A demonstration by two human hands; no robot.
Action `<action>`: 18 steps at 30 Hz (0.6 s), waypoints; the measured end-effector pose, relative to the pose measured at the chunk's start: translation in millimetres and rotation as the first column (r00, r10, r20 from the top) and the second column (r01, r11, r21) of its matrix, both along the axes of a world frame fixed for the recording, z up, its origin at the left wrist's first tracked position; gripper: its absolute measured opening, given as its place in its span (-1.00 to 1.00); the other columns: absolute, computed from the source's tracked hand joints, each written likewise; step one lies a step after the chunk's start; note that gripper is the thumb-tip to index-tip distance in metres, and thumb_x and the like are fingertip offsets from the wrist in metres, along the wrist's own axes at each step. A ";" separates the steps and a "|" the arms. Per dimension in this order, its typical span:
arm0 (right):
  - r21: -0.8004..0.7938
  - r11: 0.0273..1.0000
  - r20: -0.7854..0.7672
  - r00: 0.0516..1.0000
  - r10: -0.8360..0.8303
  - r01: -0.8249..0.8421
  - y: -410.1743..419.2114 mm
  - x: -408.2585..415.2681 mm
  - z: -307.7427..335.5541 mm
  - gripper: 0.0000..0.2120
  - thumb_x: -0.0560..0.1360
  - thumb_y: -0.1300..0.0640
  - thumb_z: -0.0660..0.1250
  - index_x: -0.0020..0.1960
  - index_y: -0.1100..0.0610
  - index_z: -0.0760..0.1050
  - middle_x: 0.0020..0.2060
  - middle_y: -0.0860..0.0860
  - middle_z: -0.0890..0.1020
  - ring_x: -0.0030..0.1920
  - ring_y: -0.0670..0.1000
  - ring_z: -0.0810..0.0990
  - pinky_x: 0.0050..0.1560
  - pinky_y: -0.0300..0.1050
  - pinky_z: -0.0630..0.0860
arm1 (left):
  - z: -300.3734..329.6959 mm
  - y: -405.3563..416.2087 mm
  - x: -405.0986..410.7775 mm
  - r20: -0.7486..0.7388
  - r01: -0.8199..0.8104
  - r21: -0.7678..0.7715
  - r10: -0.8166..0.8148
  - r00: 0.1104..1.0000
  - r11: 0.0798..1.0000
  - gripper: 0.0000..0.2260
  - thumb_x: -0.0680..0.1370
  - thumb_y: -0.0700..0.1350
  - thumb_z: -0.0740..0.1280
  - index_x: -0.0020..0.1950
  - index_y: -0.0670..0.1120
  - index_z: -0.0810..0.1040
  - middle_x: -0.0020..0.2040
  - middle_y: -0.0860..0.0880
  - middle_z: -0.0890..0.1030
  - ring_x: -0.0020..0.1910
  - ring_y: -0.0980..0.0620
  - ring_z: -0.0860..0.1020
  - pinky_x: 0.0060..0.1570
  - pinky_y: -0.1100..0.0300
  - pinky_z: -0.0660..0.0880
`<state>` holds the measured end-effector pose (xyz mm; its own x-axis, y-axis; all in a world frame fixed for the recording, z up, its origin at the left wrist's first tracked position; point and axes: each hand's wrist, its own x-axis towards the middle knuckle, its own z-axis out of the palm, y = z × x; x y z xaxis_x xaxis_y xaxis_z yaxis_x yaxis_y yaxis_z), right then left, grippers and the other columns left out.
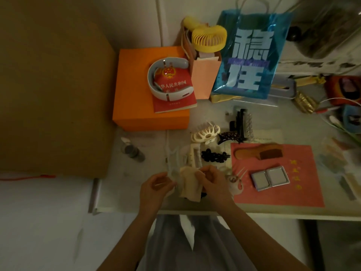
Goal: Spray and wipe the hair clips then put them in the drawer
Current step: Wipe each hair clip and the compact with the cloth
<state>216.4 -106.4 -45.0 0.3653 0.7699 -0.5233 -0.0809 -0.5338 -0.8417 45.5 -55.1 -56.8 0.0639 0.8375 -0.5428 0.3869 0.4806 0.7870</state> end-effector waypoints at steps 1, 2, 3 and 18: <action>-0.012 1.000 0.004 1.000 -0.004 0.004 -0.8 0.2 -2.1 -0.95 0.55 0.21 0.30 -0.09 0.14 0.48 -0.28 -0.03 0.58 -0.30 -0.18 0.58 -0.30 -0.34 0.53 | -4.0 0.1 -2.9 -0.058 0.028 0.030 -0.026 0.998 0.999 -0.71 0.38 -0.15 0.53 0.06 -0.07 0.59 -0.07 0.05 0.64 -0.09 0.16 0.61 -0.07 0.33 0.52; -0.022 1.000 0.008 1.000 -0.007 0.007 -1.8 0.4 -4.3 -0.96 0.56 0.21 0.30 -0.08 0.12 0.48 -0.26 -0.04 0.59 -0.29 -0.20 0.59 -0.32 -0.36 0.52 | -7.9 0.2 -5.2 -0.103 0.052 0.051 -0.046 0.994 0.997 -0.67 0.39 -0.12 0.53 0.11 -0.10 0.59 -0.02 0.02 0.63 -0.04 0.10 0.59 -0.01 0.28 0.50; -0.031 1.000 0.019 1.000 -0.004 0.004 -2.8 0.8 -5.8 -0.97 0.55 0.20 0.30 -0.07 0.11 0.48 -0.23 -0.04 0.60 -0.27 -0.21 0.60 -0.32 -0.36 0.52 | -11.7 0.8 -6.7 -0.126 0.061 0.057 -0.053 0.991 0.997 -0.63 0.39 -0.12 0.52 0.17 -0.13 0.57 0.04 -0.01 0.62 0.02 0.06 0.57 0.03 0.25 0.47; -0.082 0.994 -0.059 0.995 -0.082 0.077 -5.2 6.5 -6.4 -0.95 0.55 0.21 0.29 -0.08 0.11 0.44 -0.09 0.06 0.61 -0.04 0.05 0.63 0.02 0.08 0.61 | -45.7 63.3 30.9 -0.180 -0.001 0.083 0.016 0.984 0.997 -0.59 0.40 -0.08 0.52 0.21 -0.17 0.60 0.12 -0.10 0.64 0.06 0.02 0.58 0.04 0.29 0.42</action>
<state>222.9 -111.5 -51.4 0.3882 0.6950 -0.6052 -0.1769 -0.5883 -0.7890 76.4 8.2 -102.5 -0.0360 0.8799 -0.4738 0.5219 0.4209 0.7420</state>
